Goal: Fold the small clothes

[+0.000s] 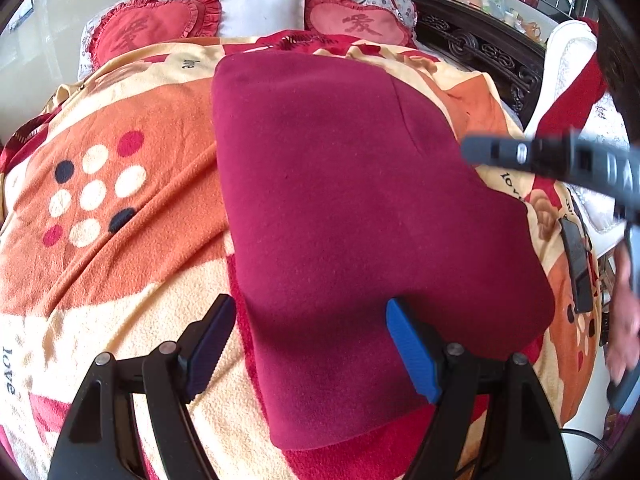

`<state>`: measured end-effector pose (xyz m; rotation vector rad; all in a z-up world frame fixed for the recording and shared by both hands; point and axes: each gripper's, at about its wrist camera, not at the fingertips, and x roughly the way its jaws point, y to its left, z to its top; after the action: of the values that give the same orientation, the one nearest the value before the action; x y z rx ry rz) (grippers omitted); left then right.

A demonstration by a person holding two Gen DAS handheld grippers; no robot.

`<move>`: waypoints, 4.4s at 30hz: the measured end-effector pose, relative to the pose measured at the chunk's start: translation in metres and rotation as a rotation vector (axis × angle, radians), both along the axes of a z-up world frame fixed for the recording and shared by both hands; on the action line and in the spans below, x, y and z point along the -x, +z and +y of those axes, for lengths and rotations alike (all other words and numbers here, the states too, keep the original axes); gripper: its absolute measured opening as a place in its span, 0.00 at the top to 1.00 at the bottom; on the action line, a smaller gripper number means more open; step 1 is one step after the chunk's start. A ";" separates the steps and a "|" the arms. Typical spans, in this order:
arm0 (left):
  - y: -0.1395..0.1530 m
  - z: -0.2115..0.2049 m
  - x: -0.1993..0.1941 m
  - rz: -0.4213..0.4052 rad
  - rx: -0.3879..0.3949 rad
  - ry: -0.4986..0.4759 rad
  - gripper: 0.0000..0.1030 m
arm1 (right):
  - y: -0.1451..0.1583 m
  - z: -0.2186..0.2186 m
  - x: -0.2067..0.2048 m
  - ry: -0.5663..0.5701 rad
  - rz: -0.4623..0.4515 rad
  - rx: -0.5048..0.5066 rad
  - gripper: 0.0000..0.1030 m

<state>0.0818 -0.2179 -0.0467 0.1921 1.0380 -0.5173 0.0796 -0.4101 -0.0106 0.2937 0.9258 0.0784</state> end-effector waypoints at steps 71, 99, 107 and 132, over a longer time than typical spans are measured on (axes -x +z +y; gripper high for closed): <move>0.031 0.143 0.022 0.162 0.111 0.190 0.47 | -0.039 0.067 0.021 0.116 -0.002 -0.471 0.90; 0.054 0.171 0.065 -0.094 0.035 0.312 0.16 | -0.047 0.163 0.084 0.279 0.067 0.171 0.79; 0.073 0.159 0.088 -0.176 0.026 0.289 0.09 | 0.005 0.152 0.114 0.167 -0.018 0.141 0.77; 0.088 0.176 0.112 -0.250 0.019 0.356 0.07 | 0.033 0.168 0.130 0.041 -0.111 0.228 0.61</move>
<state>-0.0300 -0.0419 0.0413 0.0498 0.7994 -0.1746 -0.0508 -0.2420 0.0229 0.0586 0.8224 0.0266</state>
